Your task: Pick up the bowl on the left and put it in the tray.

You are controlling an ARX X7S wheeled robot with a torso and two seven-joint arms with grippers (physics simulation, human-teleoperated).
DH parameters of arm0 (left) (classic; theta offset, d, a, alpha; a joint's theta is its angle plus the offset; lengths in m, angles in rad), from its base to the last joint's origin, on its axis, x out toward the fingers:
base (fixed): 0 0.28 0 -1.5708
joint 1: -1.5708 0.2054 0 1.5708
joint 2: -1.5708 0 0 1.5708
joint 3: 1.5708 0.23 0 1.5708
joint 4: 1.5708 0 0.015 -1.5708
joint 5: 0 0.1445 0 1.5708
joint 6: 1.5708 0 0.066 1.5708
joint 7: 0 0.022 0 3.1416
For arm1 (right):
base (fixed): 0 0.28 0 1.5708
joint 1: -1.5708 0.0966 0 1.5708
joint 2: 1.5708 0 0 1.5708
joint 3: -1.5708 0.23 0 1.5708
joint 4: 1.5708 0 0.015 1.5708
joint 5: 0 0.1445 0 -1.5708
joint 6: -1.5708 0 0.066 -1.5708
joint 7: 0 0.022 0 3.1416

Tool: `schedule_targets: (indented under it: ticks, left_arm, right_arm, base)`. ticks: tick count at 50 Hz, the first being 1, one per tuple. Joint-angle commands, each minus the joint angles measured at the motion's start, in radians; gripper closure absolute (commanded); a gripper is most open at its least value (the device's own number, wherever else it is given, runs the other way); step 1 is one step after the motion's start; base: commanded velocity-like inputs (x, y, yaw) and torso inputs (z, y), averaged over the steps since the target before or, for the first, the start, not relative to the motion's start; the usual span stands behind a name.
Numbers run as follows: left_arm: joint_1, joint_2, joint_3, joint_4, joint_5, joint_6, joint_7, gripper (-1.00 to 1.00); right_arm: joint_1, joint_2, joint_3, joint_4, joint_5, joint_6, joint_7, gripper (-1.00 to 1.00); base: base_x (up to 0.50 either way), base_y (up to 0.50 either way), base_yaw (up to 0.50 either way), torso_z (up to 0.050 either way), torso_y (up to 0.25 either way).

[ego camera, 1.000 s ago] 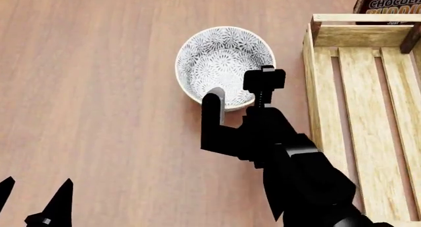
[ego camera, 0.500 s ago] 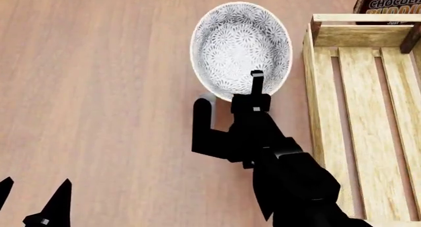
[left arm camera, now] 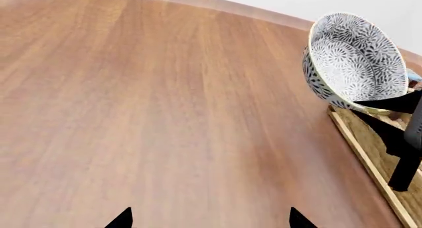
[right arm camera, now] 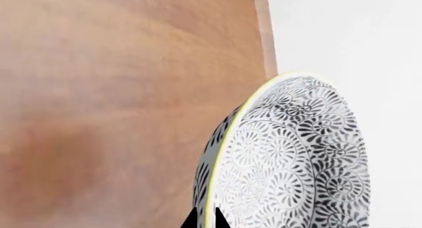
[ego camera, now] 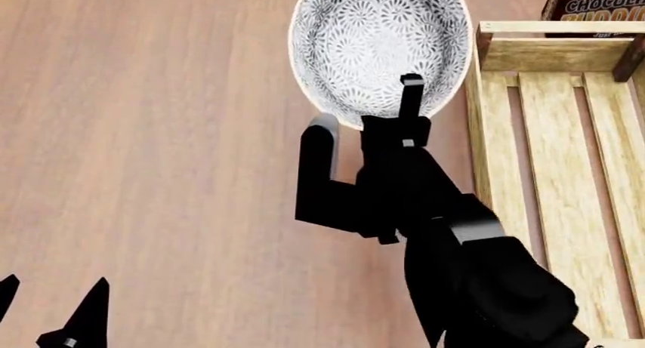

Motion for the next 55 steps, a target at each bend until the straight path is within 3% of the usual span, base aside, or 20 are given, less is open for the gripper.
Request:
schedule_targets:
  ticks: [1,15,32,55]
  left_arm:
    - [0.004,-0.003,0.005,0.004,0.002,0.002,-0.006,-1.0]
    - [-0.003,0.001,0.028,0.002,0.008,-0.002,-0.016,-1.0]
    - [-0.008,-0.005,0.033,0.003,0.007,-0.006,-0.029,-1.0]
    - [-0.006,-0.011,0.042,0.002,0.009,0.0,-0.037,-1.0]
  right_arm:
    - [0.039,0.178,0.062,-0.447,-0.056,0.227,-0.105,1.0]
    - [0.035,0.361,0.153,-0.639,-0.043,0.358,-0.145,1.0]
    - [-0.061,0.466,0.229,-0.638,0.024,0.397,-0.088,1.0]
    - [-0.16,0.453,0.269,-0.495,0.099,0.351,-0.004,1.0]
  base:
    - [0.0,0.0,0.0,0.0,0.0]
    - [0.0,0.0,0.0,0.0,0.0]
    - [0.0,0.0,0.0,0.0,0.001]
    - [0.0,0.0,0.0,0.0,0.0]
